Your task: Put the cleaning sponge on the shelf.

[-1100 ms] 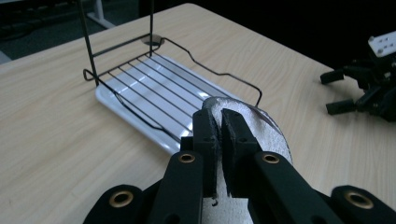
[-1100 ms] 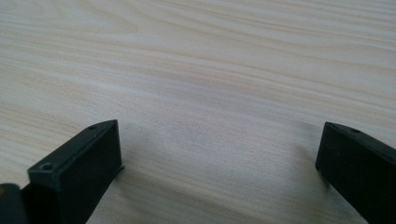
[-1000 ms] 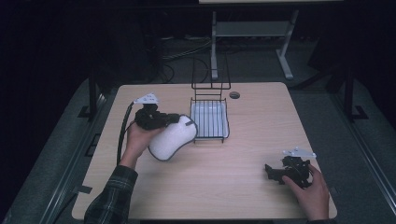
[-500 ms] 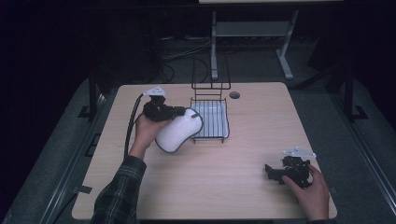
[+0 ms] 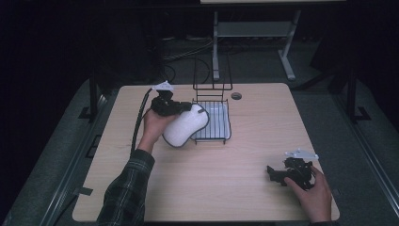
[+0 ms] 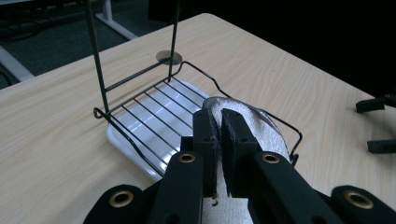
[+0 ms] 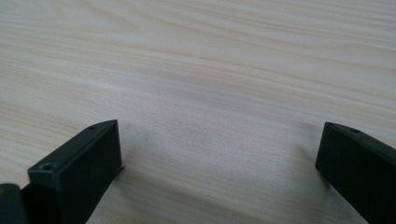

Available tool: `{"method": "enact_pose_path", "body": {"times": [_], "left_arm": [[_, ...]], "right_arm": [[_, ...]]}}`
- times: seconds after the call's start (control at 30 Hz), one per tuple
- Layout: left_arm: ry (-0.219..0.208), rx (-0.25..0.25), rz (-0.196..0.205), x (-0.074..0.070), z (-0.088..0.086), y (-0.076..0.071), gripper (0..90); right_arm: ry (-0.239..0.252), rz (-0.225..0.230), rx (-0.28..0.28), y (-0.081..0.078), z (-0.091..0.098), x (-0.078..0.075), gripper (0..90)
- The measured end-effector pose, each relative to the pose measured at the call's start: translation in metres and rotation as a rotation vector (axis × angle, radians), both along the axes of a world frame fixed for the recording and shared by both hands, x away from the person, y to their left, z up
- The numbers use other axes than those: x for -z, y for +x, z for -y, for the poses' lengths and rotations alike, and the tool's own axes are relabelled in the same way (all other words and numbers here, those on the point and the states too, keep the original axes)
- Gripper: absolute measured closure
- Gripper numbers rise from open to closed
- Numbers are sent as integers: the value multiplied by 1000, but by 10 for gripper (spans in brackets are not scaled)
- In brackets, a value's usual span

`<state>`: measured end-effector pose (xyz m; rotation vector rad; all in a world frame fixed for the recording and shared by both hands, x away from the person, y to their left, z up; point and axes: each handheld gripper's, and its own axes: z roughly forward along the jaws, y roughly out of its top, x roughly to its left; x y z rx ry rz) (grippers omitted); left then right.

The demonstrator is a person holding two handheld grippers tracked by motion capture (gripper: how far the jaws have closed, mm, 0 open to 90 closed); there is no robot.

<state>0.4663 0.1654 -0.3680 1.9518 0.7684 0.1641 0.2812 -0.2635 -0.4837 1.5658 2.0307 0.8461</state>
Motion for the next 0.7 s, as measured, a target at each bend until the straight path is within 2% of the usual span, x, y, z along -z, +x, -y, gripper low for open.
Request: {"method": "enact_pose_path", "body": {"times": [0.03,0.47,0.5,0.57,0.7], "left_arm": [[14,2,4,0,1,2,850],[0,-6,0,-4,15,25,850],[-11,-12,-8,-3,19,29,850],[12,-5,-3,-2,22,34,850],[10,-14,-13,4,28,42,850]], "right_arm": [[0,0,0,0,0,0,0],[0,0,0,0,0,0,0],[0,0,0,0,0,0,0],[0,0,0,0,0,0,0],[0,0,0,0,0,0,0]]}}
